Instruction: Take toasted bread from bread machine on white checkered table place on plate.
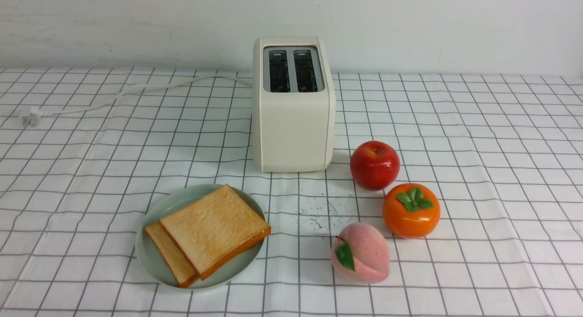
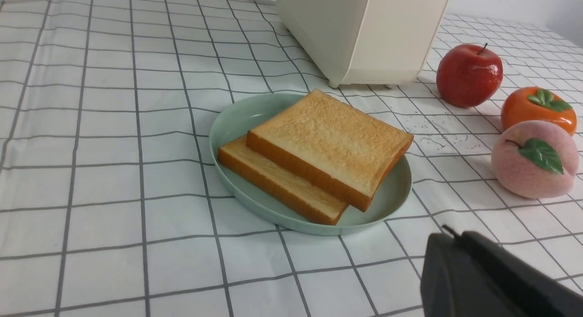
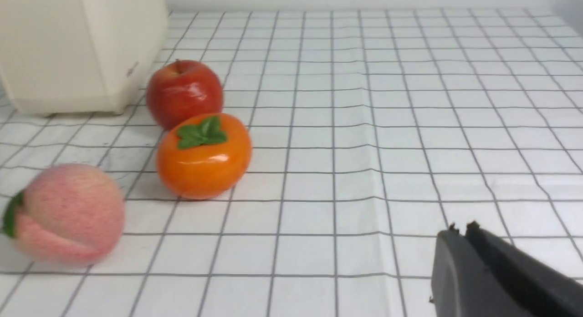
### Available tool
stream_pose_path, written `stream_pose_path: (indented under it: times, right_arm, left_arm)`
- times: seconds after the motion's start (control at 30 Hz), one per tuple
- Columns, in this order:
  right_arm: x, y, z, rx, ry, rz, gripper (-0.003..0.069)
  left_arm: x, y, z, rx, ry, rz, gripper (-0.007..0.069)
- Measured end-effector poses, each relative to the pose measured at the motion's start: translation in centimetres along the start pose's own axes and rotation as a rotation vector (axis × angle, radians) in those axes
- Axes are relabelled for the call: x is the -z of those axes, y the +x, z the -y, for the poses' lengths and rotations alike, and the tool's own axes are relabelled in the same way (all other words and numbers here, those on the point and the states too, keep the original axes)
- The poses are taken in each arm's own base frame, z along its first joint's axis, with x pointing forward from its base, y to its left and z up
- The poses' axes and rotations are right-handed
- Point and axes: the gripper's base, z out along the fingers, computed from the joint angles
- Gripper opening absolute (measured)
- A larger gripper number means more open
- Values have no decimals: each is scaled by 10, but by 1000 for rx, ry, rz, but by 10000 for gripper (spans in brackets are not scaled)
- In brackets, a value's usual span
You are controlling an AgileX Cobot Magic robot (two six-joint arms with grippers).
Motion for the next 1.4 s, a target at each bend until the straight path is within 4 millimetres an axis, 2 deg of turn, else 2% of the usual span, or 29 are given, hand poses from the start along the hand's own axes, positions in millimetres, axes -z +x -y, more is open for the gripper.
stream_pose_path:
  times: [0.03, 0.1, 0.23, 1.27, 1.4]
  right_arm:
    - [-2, 15, 2, -1, 16, 13, 15]
    - [-3, 28, 5, -3, 44, -14, 15]
    - [-2, 35, 7, 16, 65, -68, 15]
    - [-1, 36, 7, 11, 68, -89, 34]
    - [-1, 36, 7, 11, 68, -89, 40]
  left_arm:
    - [0, 0, 0, 0, 0, 0, -13]
    - [0, 0, 0, 0, 0, 0, -13]
    - [0, 0, 0, 1, 0, -1, -13]
    - [0, 1, 0, 1, 0, -2, 4]
    - [-5, 9, -6, 44, -39, 33, 1]
